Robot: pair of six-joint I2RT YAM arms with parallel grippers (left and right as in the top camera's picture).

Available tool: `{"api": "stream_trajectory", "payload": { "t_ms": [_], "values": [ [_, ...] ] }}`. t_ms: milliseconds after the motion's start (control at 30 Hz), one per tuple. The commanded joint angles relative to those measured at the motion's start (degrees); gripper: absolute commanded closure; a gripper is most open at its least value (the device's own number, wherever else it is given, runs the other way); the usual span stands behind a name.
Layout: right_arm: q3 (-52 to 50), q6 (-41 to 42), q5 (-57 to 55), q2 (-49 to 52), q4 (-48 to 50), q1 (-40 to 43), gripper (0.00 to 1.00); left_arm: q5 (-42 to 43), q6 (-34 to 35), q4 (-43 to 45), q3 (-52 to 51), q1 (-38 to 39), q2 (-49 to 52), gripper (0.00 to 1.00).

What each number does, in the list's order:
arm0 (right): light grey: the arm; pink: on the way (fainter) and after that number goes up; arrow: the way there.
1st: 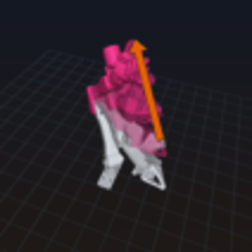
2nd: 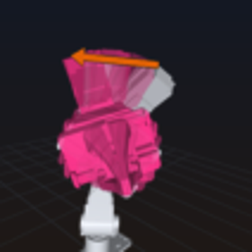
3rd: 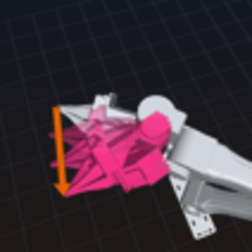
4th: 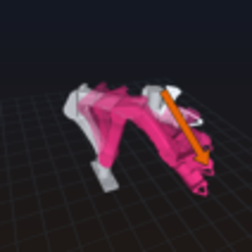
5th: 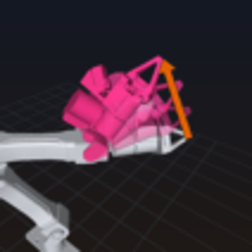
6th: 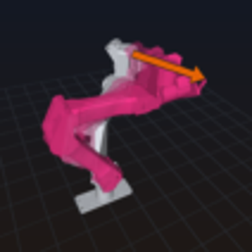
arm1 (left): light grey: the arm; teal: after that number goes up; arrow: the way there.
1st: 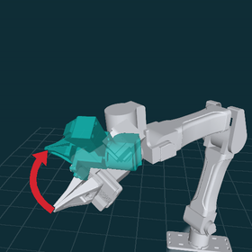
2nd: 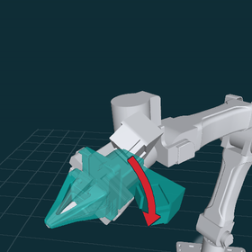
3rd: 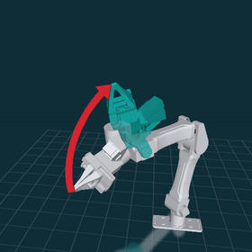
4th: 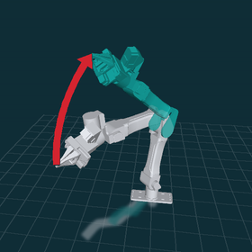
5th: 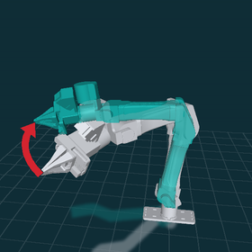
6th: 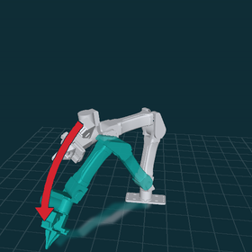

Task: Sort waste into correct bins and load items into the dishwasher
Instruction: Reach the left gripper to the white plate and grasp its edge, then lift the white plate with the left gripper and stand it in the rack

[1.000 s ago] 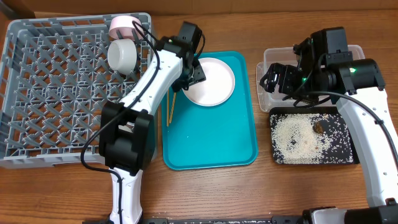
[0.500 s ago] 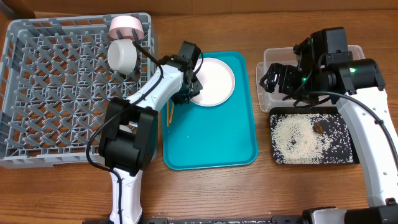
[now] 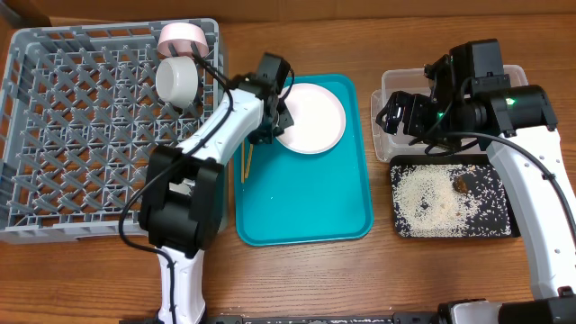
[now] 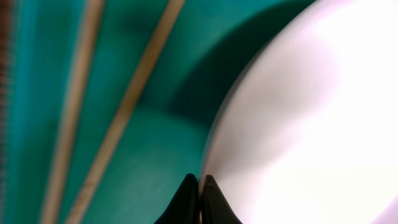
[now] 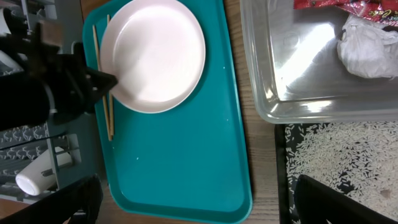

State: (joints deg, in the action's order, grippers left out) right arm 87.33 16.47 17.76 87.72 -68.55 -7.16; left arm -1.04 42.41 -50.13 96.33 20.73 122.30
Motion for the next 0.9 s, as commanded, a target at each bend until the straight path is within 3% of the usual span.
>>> {"api": "stream_trajectory", "payload": {
  "t_ms": [0, 167, 367, 533, 867],
  "values": [
    [1.1, 0.0, -0.2, -0.1, 0.3, 0.1, 0.0, -8.1, -11.9, -4.6, 7.0, -0.5, -8.0, 0.96],
    [1.1, 0.0, -0.2, -0.1, 0.3, 0.1, 0.0, -27.2, -19.2, -12.1, 10.0, -0.5, -14.8, 0.96],
    [1.1, 0.0, -0.2, -0.1, 0.3, 0.1, 0.0, -55.3, -19.1, -22.0, 10.0, -0.5, -21.0, 0.96],
    [1.1, 0.0, -0.2, -0.1, 0.3, 0.1, 0.0, -72.5, -19.1, -29.0, 9.9, -1.6, -21.9, 0.96],
    [1.1, 0.0, -0.2, -0.1, 0.3, 0.1, 0.0, -74.1, -19.1, -29.7, 9.7, -10.8, -21.9, 0.96]
  ]
}}
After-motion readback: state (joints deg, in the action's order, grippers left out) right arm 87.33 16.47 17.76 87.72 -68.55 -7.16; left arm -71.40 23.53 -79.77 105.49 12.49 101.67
